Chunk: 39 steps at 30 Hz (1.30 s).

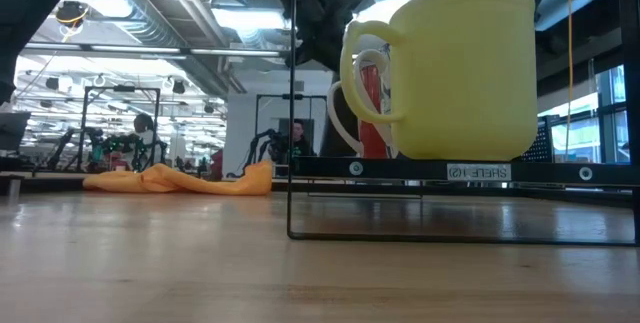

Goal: Stack small to large cups/mugs on shelf
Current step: Put the black cup on the shelf

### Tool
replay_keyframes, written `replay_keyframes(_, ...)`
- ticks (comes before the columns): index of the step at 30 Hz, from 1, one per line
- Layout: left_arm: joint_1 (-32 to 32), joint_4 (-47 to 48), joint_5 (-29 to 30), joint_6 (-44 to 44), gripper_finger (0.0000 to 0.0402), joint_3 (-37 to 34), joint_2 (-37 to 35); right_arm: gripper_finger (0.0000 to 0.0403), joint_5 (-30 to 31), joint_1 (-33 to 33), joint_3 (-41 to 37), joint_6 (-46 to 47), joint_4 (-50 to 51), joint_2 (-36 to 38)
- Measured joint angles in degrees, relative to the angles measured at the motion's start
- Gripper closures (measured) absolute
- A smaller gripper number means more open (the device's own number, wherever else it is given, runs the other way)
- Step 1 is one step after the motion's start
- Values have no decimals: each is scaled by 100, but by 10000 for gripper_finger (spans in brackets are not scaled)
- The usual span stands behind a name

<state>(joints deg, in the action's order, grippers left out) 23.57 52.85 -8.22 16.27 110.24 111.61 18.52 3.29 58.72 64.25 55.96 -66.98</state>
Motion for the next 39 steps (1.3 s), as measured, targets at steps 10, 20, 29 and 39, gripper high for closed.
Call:
replay_keyframes(10,4,25,119,-39,401,0,0,190,-2,-1,0,0,2,0)
replay_keyframes(20,4,90,323,-52,401,0,0,190,-3,-2,0,-34,10,0)
replay_keyframes(29,17,89,527,-89,401,0,-1,190,-4,0,0,-42,292,0)
replay_keyframes(39,155,1351,1892,23,401,-1,-358,190,-14,-2,0,-48,316,0)
